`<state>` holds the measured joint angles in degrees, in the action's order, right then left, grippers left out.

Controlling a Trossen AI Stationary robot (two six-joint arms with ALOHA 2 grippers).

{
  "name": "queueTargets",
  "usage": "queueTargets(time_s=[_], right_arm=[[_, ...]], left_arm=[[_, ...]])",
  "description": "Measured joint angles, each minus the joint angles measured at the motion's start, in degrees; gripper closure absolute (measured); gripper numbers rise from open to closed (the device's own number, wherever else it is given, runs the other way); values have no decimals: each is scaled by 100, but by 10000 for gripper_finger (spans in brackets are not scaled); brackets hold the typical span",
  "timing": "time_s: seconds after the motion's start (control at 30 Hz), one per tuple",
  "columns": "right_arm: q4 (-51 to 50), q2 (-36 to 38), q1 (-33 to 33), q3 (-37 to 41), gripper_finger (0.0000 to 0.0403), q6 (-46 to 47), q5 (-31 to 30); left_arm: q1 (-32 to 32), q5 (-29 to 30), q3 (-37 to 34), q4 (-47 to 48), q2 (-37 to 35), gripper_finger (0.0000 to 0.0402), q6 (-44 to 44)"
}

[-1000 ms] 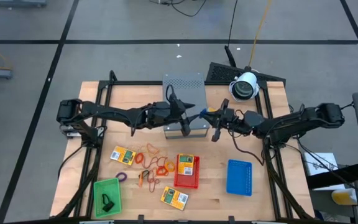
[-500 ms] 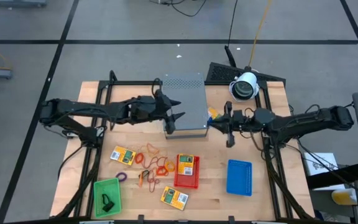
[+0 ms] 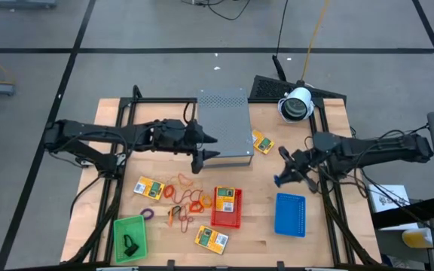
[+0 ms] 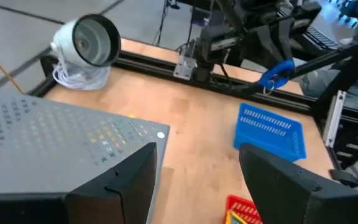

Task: Pick & Place Office Desk Supplies
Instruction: Put the blue spring keychain into the blue bin

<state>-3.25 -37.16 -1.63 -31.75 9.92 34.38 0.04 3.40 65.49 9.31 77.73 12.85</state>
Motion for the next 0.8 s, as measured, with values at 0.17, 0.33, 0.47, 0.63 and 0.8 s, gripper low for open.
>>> queueTargets(time_s=[0.17,0.33,0.47,0.63,0.8], right_arm=[[-1146,163,-97,0,401,246,319],[-1813,124,-446,52,401,251,310],[-1803,126,-811,242,401,500,316],[-1802,126,-1250,508,401,762,145],[-1801,126,-1497,817,401,809,-166]], left_arm=[[-107,5,0,-8,-2,162,213],[-222,68,0,-16,-2,163,515],[-348,282,0,-62,-2,163,641],[-435,315,0,-96,-2,163,698],[-469,435,0,-267,-2,163,698]])
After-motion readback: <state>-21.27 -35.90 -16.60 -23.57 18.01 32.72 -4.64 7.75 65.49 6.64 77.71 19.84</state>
